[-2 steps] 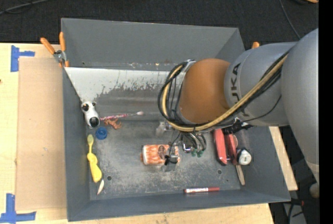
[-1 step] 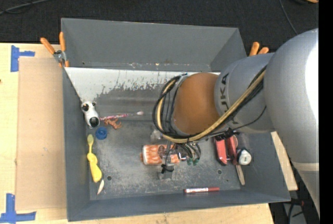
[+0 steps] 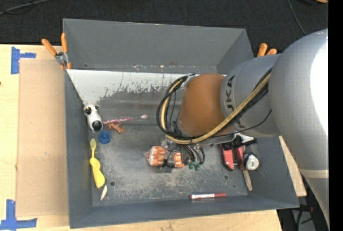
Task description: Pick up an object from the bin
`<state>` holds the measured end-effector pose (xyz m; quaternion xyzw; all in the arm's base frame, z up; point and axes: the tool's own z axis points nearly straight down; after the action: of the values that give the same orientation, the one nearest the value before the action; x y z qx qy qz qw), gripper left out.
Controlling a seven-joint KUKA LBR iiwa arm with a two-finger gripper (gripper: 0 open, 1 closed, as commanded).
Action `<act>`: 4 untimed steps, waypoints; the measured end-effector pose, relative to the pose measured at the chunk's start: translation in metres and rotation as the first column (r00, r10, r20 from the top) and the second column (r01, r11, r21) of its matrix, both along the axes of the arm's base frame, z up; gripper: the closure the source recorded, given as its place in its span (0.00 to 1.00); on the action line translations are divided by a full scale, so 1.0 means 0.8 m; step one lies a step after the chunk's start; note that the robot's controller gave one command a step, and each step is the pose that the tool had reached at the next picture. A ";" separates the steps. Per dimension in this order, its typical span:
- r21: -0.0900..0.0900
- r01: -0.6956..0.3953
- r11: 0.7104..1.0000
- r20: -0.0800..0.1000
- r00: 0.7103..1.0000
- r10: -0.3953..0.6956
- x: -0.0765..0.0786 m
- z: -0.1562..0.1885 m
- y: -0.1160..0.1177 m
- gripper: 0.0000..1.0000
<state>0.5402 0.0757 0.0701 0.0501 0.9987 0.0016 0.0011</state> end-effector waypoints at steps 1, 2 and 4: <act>0.000 0.000 1.000 0.000 1.000 0.000 0.000 0.000 0.000 1.00; 0.000 0.000 1.000 0.000 1.000 0.000 0.000 0.002 0.000 1.00; 0.001 -0.002 1.000 -0.007 1.000 0.002 -0.002 0.063 0.000 1.00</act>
Offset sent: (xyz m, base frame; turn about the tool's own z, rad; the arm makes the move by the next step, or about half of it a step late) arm -0.0001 -0.0001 0.0060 0.0000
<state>0.5382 0.0754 0.1207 0.0492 0.9988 0.0018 -0.0026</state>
